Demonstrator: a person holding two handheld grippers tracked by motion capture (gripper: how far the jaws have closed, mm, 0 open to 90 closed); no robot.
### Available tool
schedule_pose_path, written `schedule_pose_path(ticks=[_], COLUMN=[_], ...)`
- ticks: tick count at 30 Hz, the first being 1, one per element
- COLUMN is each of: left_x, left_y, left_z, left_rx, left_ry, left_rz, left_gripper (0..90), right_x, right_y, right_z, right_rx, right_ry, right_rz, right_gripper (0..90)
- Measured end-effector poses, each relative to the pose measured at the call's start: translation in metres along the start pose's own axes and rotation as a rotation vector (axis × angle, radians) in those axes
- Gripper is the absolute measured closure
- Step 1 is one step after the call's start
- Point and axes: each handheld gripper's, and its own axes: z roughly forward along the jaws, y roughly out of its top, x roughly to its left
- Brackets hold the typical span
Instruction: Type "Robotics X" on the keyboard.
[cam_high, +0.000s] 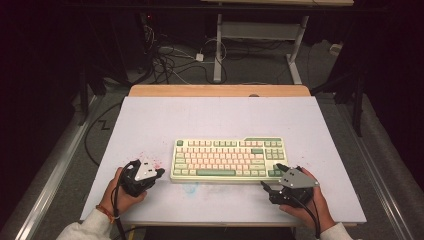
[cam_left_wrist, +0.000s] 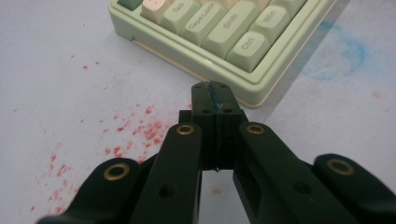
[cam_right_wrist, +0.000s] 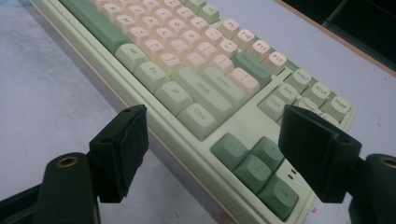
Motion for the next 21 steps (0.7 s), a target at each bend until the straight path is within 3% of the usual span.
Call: schedule_pose_path(ticks=[11,21], left_x=[0.004,0.001], left_y=[0.011,0.042], left_z=[-0.003,0.01], left_rx=[-0.036,-0.023], left_ry=[-0.019,-0.061], left_rz=[-0.026,0.016], left_gripper=[87.8,88.0], right_x=[0.001,0.002], right_y=[0.001,0.001], right_z=[0.001,0.003], right_rx=[0.003,0.008], right_ry=[0.002,0.01], right_rz=[-0.003,-0.007], right_gripper=[24.5,24.7])
